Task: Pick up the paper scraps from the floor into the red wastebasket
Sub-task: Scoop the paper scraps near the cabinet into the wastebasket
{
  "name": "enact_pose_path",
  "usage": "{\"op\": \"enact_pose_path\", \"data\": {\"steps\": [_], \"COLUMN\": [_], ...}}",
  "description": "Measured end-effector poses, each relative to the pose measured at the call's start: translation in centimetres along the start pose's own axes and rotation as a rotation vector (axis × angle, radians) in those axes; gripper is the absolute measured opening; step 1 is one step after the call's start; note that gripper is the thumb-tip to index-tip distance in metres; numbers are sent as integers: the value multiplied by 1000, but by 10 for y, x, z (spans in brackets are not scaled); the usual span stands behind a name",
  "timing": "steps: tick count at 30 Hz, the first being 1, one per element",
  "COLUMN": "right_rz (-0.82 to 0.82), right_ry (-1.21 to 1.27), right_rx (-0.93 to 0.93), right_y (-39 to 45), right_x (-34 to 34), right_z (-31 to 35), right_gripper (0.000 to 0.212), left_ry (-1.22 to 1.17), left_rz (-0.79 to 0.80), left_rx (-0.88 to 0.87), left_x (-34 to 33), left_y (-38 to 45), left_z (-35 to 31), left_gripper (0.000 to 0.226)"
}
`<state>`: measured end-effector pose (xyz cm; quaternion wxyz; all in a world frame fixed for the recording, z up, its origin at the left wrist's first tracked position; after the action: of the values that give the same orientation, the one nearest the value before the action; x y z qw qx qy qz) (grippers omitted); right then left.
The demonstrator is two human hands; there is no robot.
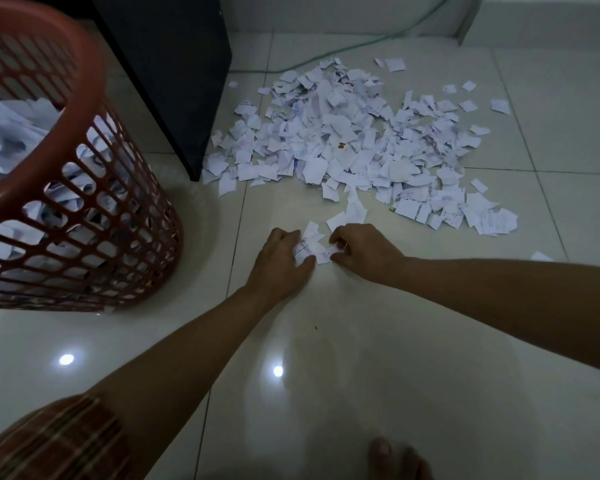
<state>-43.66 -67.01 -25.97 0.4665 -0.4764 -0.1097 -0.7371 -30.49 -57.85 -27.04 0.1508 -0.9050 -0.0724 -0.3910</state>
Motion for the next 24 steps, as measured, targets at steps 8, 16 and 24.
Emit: {"op": "enact_pose_path", "data": {"steps": [8,16,24], "right_rz": [-107,4,51], "right_ry": [-119,-79,-91], "right_rx": [-63,-143,-34], "right_y": [4,10,10], "right_x": [23,13,10], "right_z": [-14,-32,-24], "right_gripper": [50,93,92], "left_ry": [62,13,30], "left_rz": [48,-43,-36], "left_rx": [59,22,23], "left_x": [-17,-4,-3], "left_y": [13,20,35], "left_z": [-16,-12,-13], "left_gripper": [88,33,17]}}
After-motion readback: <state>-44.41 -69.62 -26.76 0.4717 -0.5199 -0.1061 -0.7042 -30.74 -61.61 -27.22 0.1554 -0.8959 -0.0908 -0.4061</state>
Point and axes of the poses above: each hand's wrist, its own y-axis towards the middle knuckle, its own x-axis out of the back of the hand, z = x × y, the point moved 7 cm from there along y, towards the middle knuckle, and after that the axes turned 9 degrees about z, right-handed, at the moved point
